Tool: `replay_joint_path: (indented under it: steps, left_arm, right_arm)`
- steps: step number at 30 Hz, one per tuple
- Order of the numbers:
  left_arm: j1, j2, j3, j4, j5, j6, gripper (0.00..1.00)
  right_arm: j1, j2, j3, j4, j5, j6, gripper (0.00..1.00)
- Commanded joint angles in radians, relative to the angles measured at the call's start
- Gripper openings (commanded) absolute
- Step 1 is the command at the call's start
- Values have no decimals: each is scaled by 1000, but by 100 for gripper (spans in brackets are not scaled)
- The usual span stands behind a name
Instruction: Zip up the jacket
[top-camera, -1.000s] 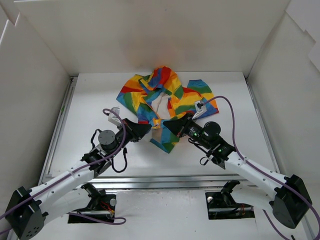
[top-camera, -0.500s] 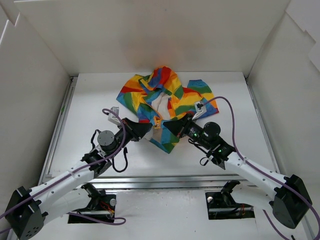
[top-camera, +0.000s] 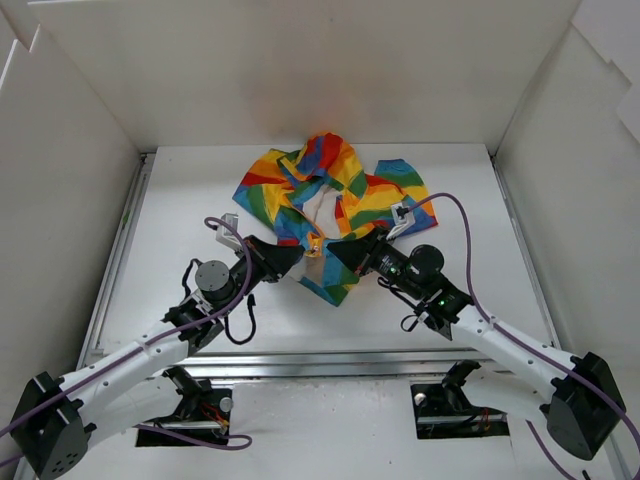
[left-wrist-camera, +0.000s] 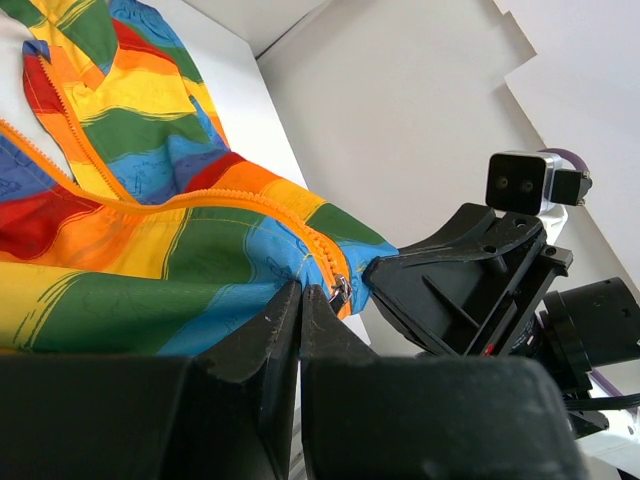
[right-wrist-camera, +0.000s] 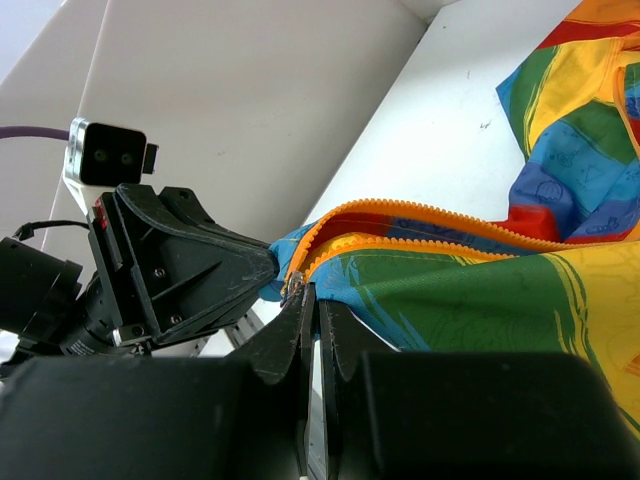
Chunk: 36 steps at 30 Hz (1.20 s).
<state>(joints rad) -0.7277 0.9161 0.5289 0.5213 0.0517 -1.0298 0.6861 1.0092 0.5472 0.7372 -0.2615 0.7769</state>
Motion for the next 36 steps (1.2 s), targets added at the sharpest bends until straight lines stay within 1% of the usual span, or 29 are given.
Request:
replay_joint_path:
  steps: [1, 14, 26, 36]
  left_arm:
    - [-7, -6, 39, 82, -3, -7, 0]
    - [-7, 10, 36, 95, 14, -6, 0]
    - [-7, -17, 28, 98, -9, 2, 0]
    - [-7, -8, 26, 114, -3, 7, 0]
  right_arm:
    - [-3, -31, 10, 119, -16, -4, 0]
    - [-3, -21, 17, 123, -16, -4, 0]
    - [-6, -26, 14, 122, -25, 1, 0]
    - [-2, -35, 8, 123, -27, 4, 0]
